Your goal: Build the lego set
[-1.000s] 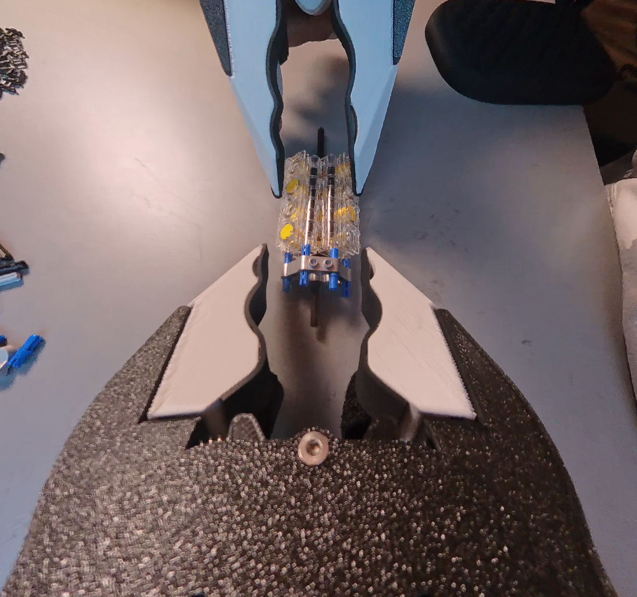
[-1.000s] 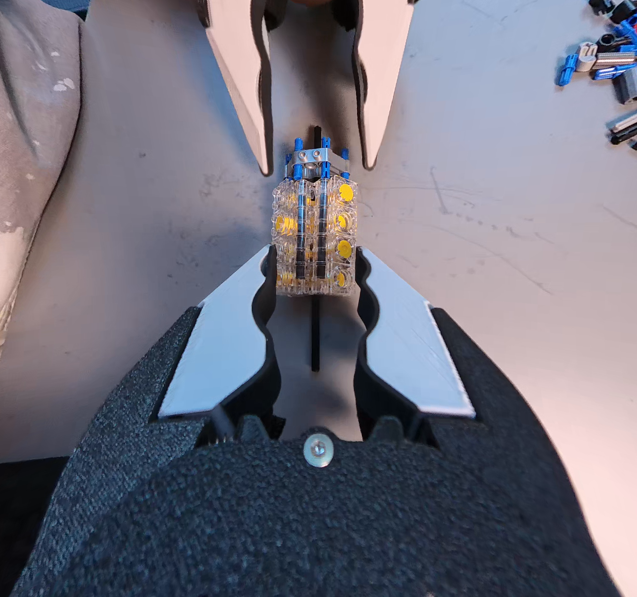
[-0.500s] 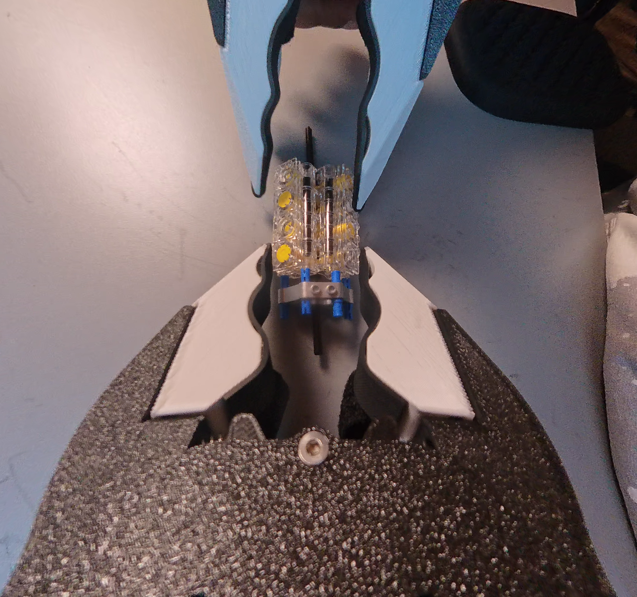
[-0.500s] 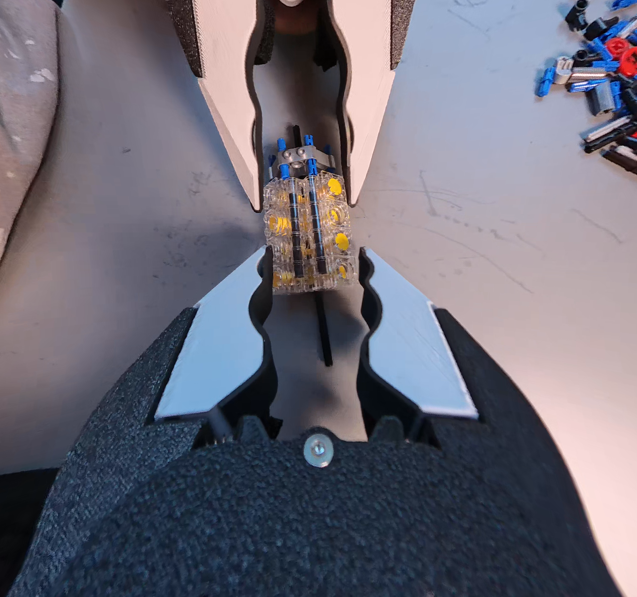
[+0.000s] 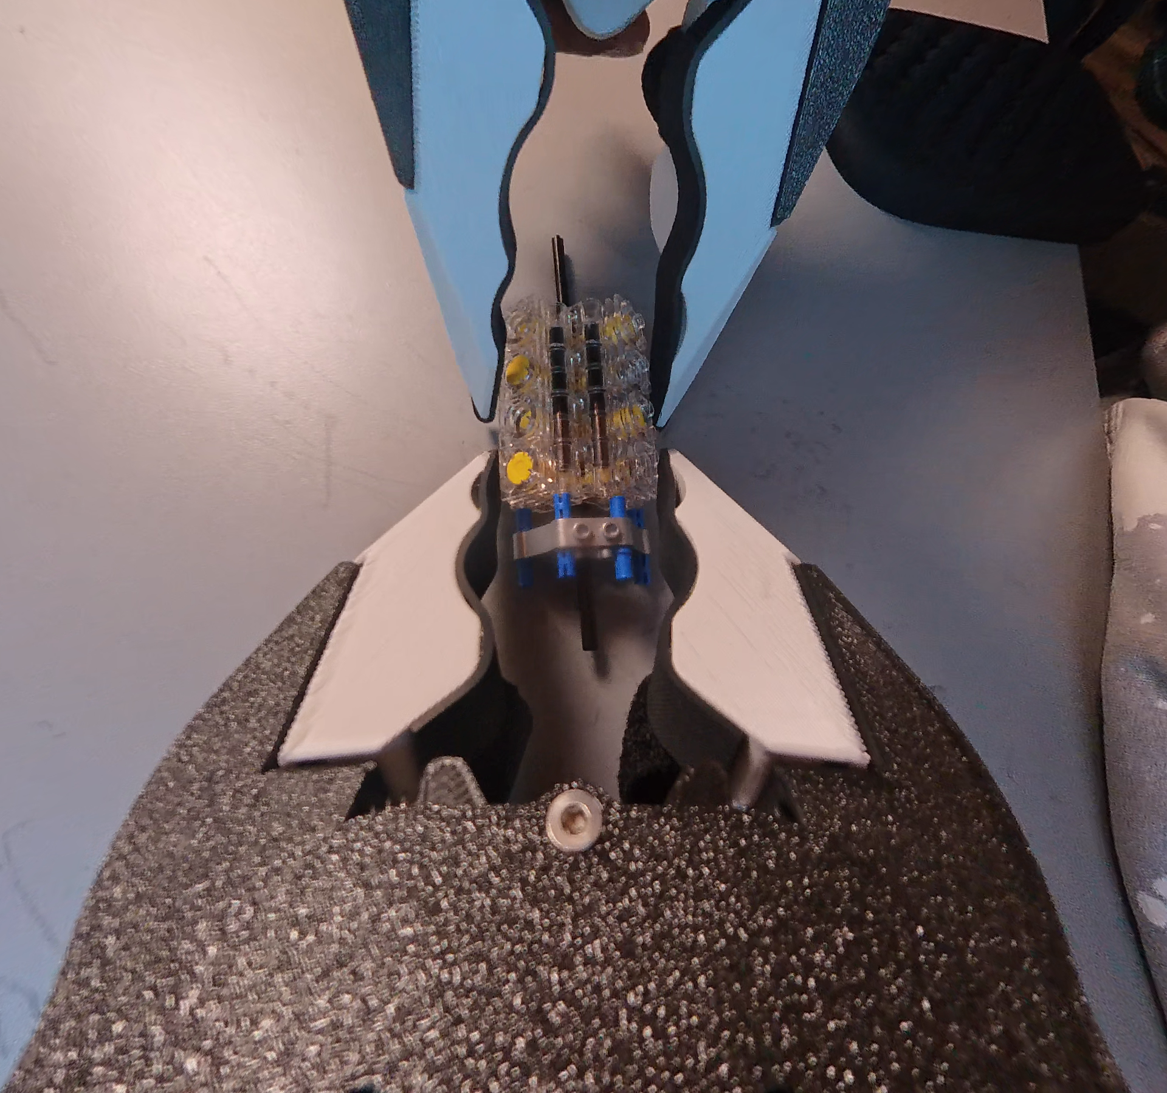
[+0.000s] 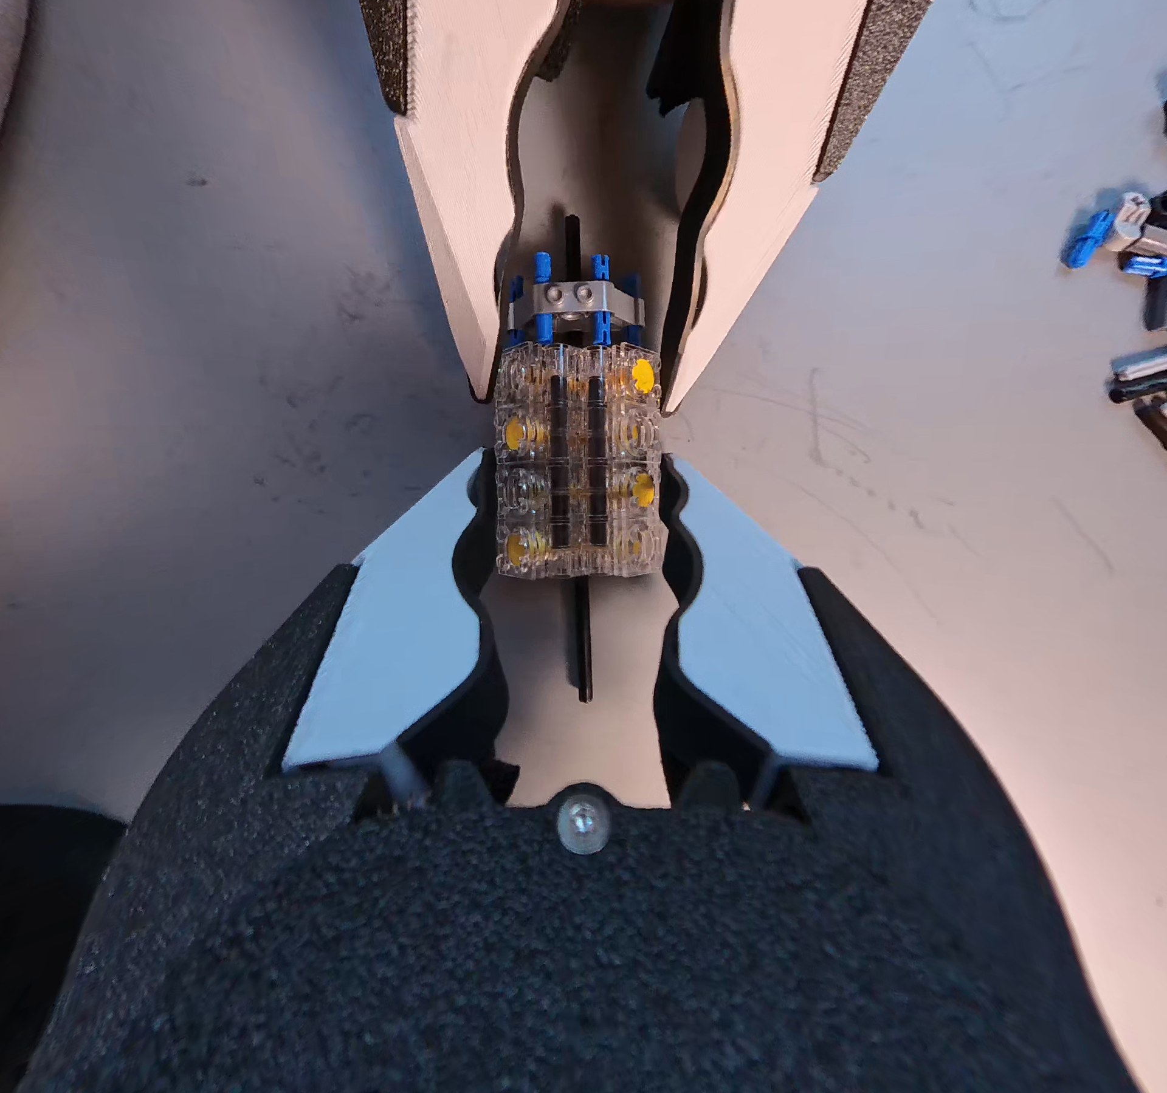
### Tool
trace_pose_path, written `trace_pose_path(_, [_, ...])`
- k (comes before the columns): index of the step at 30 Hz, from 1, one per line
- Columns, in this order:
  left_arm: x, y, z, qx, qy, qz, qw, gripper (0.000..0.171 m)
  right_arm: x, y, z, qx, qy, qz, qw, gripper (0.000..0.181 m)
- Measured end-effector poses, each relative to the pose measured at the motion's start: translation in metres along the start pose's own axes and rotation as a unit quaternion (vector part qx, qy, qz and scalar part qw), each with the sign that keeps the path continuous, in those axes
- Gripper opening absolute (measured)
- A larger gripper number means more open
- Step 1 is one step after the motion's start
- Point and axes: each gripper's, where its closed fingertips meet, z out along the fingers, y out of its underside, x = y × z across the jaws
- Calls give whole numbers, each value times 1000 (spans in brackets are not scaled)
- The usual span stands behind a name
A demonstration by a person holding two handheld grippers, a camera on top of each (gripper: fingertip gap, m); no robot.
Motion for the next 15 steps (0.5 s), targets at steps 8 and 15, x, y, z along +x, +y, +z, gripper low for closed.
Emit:
trace_pose_path(8, [2, 0, 1, -2, -2, 6, 1000, 48, -1, -1, 1, -1, -7, -5, 1000, 48])
trace_pose_path(15, [2, 0, 1, -6, -7, 5, 1000, 48, -2, -1, 4, -16, -8, -14, 1000, 51])
